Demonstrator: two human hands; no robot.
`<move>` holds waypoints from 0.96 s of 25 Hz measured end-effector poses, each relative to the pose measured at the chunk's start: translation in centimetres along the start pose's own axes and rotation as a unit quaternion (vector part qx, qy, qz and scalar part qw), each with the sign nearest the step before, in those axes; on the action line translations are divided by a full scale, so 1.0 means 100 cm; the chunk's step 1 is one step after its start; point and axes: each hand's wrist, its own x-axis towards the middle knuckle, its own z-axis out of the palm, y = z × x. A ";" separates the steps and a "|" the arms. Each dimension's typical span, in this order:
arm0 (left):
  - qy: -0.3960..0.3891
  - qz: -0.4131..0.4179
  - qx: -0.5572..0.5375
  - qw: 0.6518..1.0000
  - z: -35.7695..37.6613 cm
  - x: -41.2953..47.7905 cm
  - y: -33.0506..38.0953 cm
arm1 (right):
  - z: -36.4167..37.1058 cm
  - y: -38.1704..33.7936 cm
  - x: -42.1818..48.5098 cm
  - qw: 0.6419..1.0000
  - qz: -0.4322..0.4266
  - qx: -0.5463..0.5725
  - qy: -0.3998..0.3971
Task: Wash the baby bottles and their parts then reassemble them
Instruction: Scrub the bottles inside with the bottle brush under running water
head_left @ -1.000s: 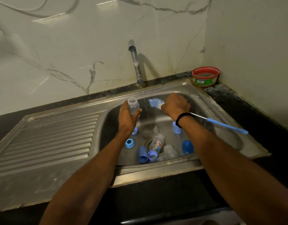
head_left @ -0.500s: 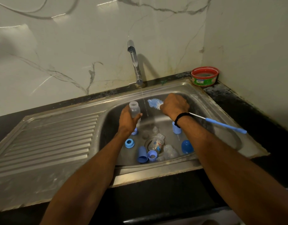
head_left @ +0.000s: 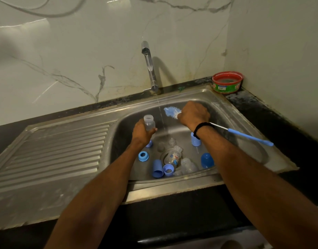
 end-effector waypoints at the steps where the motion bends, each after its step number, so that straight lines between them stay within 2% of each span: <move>1: 0.002 -0.002 -0.002 1.000 -0.001 -0.002 0.001 | 0.000 -0.001 -0.001 1.000 -0.001 -0.001 -0.001; 3: 0.019 -0.003 -0.021 1.000 0.000 0.001 0.001 | 0.001 -0.001 0.000 1.000 0.000 -0.002 0.002; 9: -0.026 -0.029 0.001 0.999 -0.002 -0.004 0.002 | 0.002 -0.001 0.000 1.000 0.004 0.001 -0.003; 12: -0.018 -0.035 -0.003 0.999 -0.001 -0.002 0.001 | 0.002 0.000 0.000 1.000 0.003 -0.004 0.000; 14: -0.036 -0.041 0.036 0.998 -0.001 -0.004 0.001 | 0.002 -0.001 0.001 1.000 0.003 -0.007 -0.003; 17: 0.001 -0.026 0.084 0.996 -0.009 -0.004 0.004 | 0.002 -0.001 0.001 1.000 0.003 -0.005 -0.001; 20: -0.010 -0.022 0.131 0.991 -0.019 -0.006 0.011 | 0.002 -0.001 0.001 1.000 0.002 -0.006 0.000; 24: -0.016 -0.036 0.092 0.995 -0.035 -0.009 0.019 | 0.000 -0.002 0.000 1.000 -0.003 0.004 0.003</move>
